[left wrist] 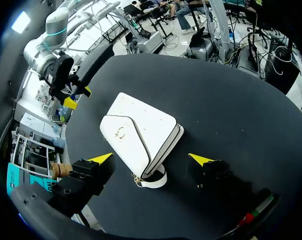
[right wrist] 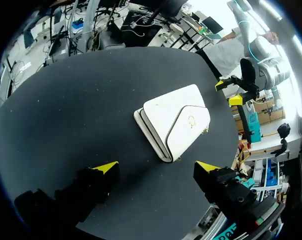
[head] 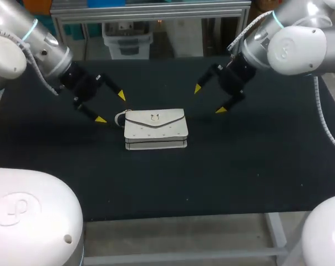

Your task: Pick up the bag, open it, inspect its contents, close it, and place it on the opposite side

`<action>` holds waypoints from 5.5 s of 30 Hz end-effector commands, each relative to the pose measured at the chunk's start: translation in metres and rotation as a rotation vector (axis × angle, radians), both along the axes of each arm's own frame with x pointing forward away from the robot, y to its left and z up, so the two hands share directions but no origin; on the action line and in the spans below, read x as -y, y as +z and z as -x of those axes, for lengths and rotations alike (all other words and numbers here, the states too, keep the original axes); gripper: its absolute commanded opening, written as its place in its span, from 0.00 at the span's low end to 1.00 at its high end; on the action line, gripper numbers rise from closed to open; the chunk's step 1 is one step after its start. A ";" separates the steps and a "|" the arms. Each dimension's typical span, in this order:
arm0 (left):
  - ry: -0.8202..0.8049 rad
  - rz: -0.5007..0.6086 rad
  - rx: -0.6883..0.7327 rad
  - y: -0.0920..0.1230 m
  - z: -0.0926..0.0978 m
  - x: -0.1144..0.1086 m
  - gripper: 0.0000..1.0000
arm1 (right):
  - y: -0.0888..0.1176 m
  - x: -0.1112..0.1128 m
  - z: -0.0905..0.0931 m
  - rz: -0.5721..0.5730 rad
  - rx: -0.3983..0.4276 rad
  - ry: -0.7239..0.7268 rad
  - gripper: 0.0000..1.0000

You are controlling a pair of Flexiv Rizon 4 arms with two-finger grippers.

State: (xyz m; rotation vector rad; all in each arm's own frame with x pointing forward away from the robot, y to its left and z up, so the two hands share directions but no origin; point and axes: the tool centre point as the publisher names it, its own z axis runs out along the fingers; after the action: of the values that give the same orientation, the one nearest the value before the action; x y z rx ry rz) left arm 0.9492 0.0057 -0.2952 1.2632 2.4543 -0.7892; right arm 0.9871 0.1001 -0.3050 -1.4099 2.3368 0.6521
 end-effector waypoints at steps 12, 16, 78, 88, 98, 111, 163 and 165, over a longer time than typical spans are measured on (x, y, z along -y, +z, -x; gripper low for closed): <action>0.189 -0.389 -0.227 0.022 -0.035 -0.033 1.00 | 0.042 0.031 0.001 0.186 -0.122 -0.196 1.00; 0.189 -0.389 -0.227 0.022 -0.035 -0.033 1.00 | 0.042 0.031 0.001 0.186 -0.122 -0.196 1.00; 2.094 -0.002 -0.767 0.054 -0.125 -0.209 1.00 | 0.026 -0.035 0.027 0.448 -0.344 -0.858 1.00; 2.206 0.079 -0.815 0.058 -0.134 -0.213 1.00 | 0.028 -0.035 0.027 0.427 -0.485 -1.127 1.00; 2.667 0.442 -0.768 0.059 -0.144 -0.235 1.00 | 0.013 -0.035 0.062 0.469 -0.732 -1.628 1.00; 2.928 0.756 -0.585 0.058 -0.158 -0.265 1.00 | -0.023 -0.027 0.101 0.349 -0.988 -2.002 1.00; 2.609 0.186 -0.832 0.036 -0.145 -0.269 1.00 | -0.063 -0.060 0.073 -0.253 -1.246 -2.443 0.80; 2.601 0.174 -0.833 0.035 -0.146 -0.271 1.00 | -0.067 -0.060 0.069 -0.275 -1.276 -2.433 0.67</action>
State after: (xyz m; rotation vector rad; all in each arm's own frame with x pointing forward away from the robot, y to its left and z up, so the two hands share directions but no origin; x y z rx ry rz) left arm 1.0923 0.2716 -0.2582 -2.3959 1.8075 -0.3334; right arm 0.9180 0.1617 -0.3612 2.4848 2.1869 0.5908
